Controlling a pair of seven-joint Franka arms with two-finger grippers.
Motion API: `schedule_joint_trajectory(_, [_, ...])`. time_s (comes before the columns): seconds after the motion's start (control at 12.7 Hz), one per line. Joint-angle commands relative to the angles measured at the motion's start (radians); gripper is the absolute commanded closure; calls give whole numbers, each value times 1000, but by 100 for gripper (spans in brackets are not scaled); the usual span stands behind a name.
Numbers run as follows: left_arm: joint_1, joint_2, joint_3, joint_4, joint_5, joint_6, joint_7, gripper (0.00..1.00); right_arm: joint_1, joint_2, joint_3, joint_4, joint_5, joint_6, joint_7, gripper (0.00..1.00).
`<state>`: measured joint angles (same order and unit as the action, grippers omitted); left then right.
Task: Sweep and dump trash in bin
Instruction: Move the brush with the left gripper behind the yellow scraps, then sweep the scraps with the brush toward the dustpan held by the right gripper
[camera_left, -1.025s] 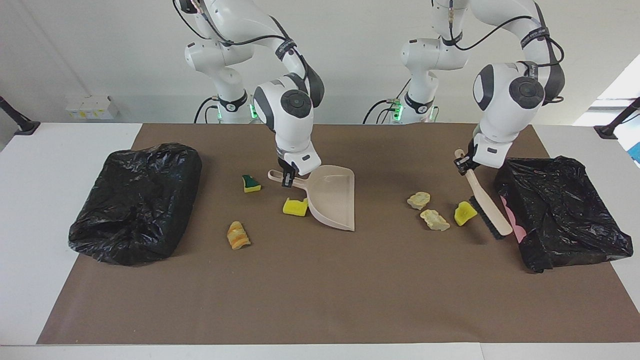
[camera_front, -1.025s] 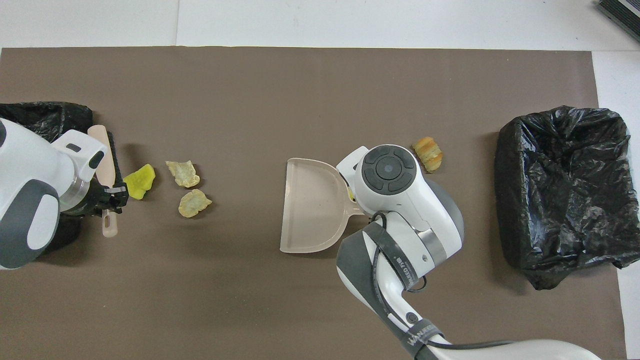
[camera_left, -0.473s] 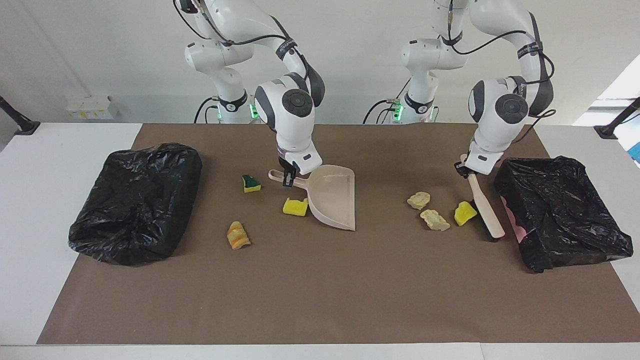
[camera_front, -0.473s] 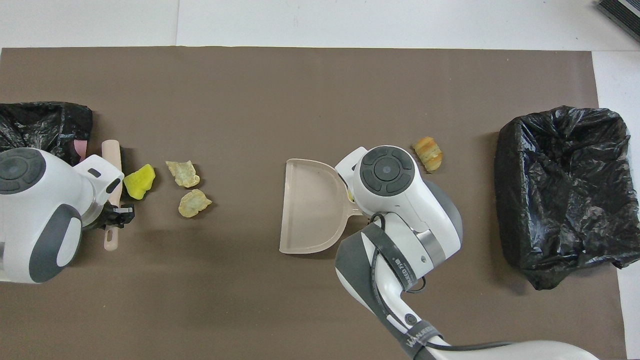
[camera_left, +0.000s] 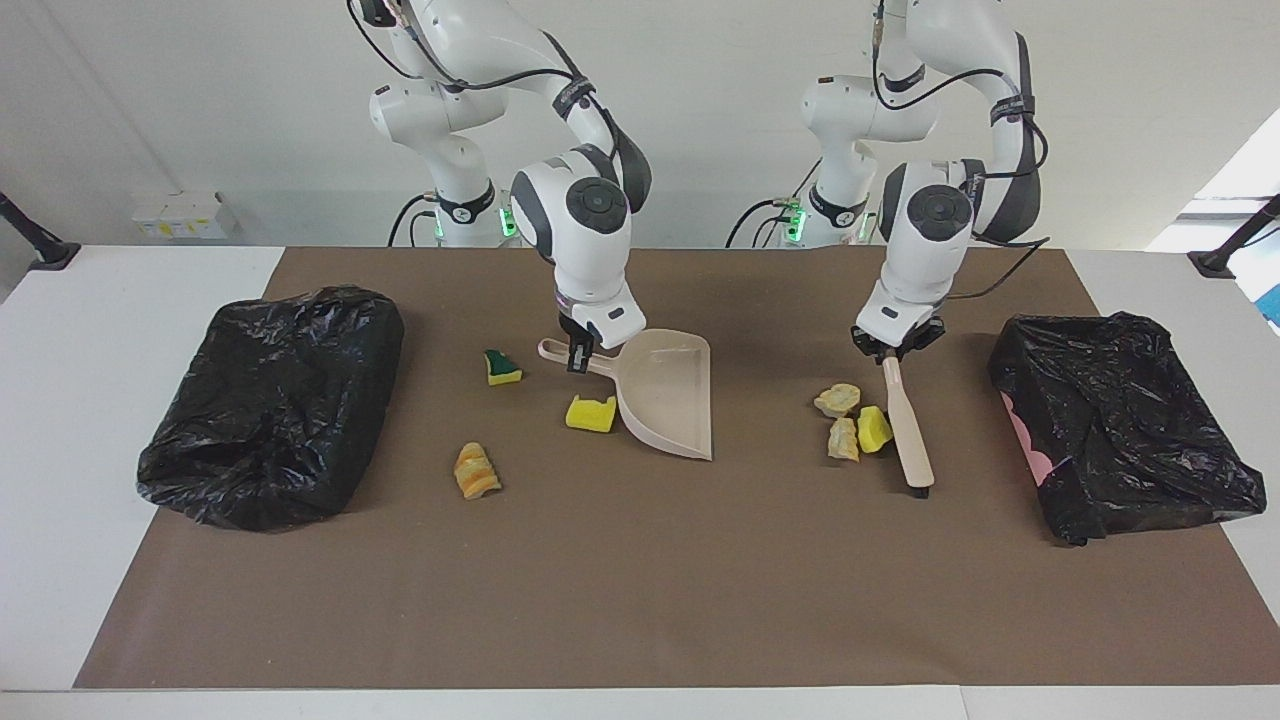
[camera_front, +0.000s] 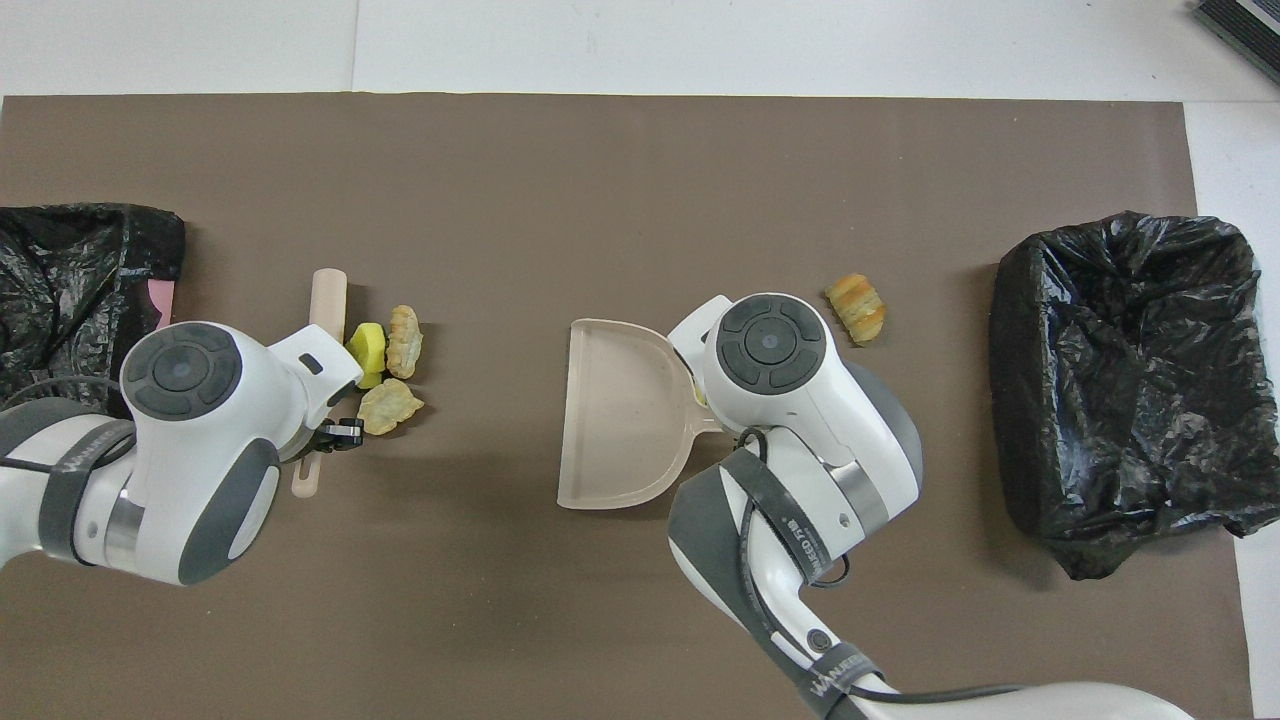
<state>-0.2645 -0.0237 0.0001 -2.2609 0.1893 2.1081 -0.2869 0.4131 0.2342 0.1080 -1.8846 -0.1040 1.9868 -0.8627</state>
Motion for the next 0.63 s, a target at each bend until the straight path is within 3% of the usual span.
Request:
schedule_joint_trajectory(0.0, [-87,10,14,-43,-25,58,2,100,1,0,7,-14,-9,23,34,100])
schedule_joint_trajectory(0.55, [-297,10,9,-34,-321,98,5,100,3,17,7,-13,0,50,53,100])
